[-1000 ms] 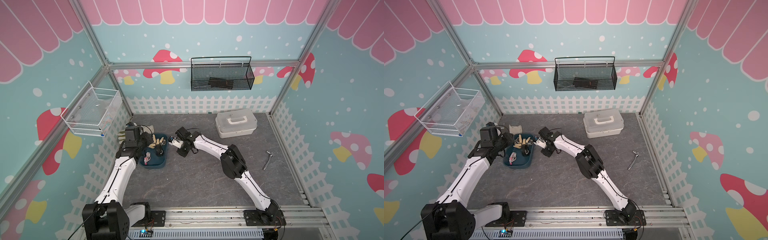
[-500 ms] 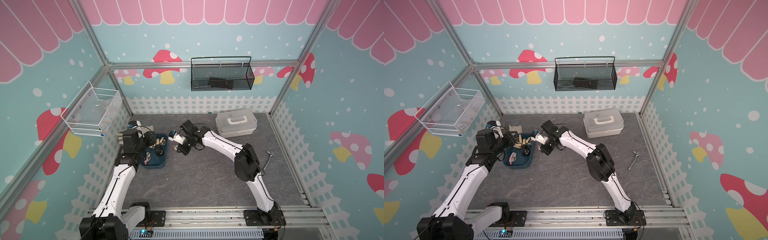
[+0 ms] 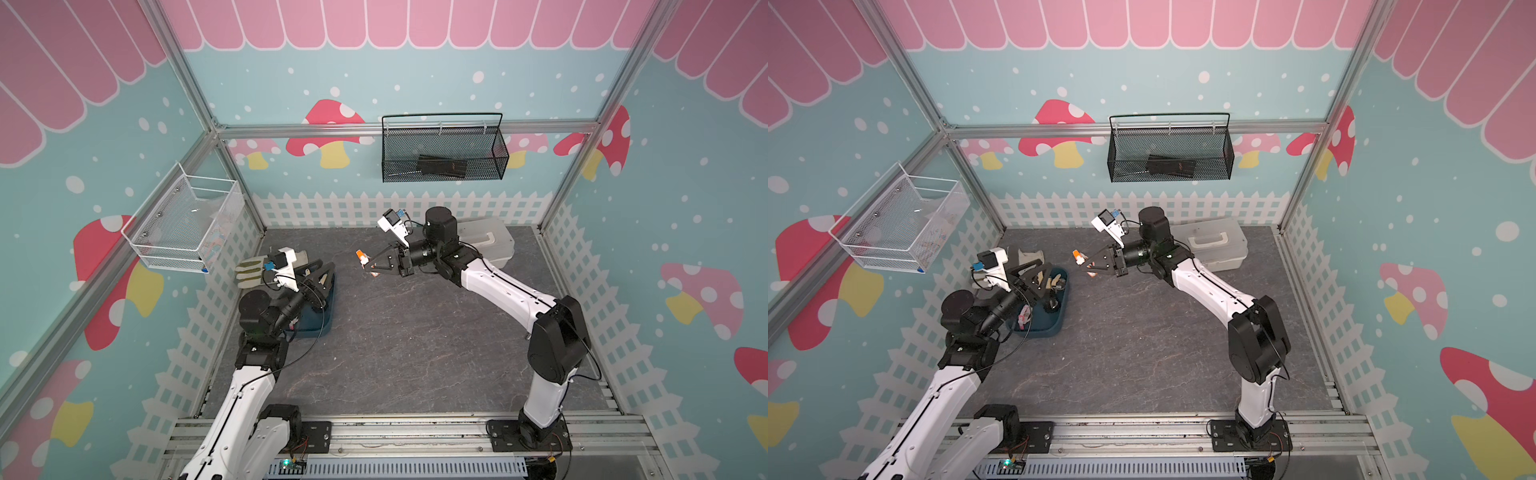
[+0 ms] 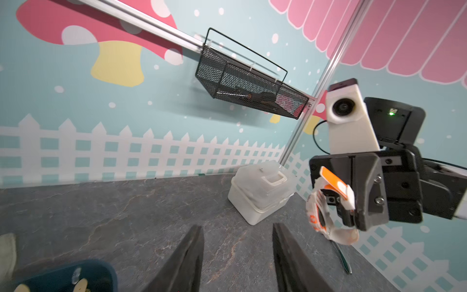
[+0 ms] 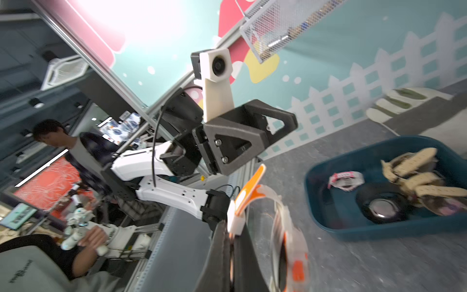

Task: Put the watch into the storage box
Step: Place the watch in the storage box.

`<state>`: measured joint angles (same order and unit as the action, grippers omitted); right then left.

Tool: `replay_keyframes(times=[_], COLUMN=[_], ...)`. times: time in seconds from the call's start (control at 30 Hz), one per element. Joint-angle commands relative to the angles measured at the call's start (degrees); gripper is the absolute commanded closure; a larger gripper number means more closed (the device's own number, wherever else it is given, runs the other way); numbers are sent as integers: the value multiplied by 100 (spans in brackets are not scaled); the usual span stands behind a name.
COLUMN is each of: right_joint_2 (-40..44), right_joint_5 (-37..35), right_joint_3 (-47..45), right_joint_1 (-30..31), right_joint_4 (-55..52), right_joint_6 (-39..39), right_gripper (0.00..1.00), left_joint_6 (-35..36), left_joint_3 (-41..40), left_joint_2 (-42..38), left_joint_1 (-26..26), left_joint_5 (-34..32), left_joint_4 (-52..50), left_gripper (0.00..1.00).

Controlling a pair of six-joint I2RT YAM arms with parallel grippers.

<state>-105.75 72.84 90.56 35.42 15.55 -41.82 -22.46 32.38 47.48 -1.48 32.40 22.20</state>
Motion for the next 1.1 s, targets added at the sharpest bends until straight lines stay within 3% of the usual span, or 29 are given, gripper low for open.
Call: replay_keyframes(times=[0.0, 0.2, 0.63, 1.07], right_joint_2=[-209, -617, -831, -896], right_joint_5=[598, 631, 664, 986], right_joint_3=[38, 203, 356, 217], right_joint_1=[8, 40, 236, 516], right_joint_4=[2244, 2904, 2621, 2530], right_joint_6=[-2025, -2886, -2727, -2706], right_gripper=[100, 100, 100, 100], left_joint_6=[191, 360, 442, 638], left_joint_3=[59, 76, 320, 379], left_joint_2=[-11, -108, 164, 86], left_joint_1=[-150, -367, -623, -723], left_joint_5=[295, 191, 442, 179], left_joint_4=[218, 46, -254, -633], left_gripper=[51, 50, 50, 50])
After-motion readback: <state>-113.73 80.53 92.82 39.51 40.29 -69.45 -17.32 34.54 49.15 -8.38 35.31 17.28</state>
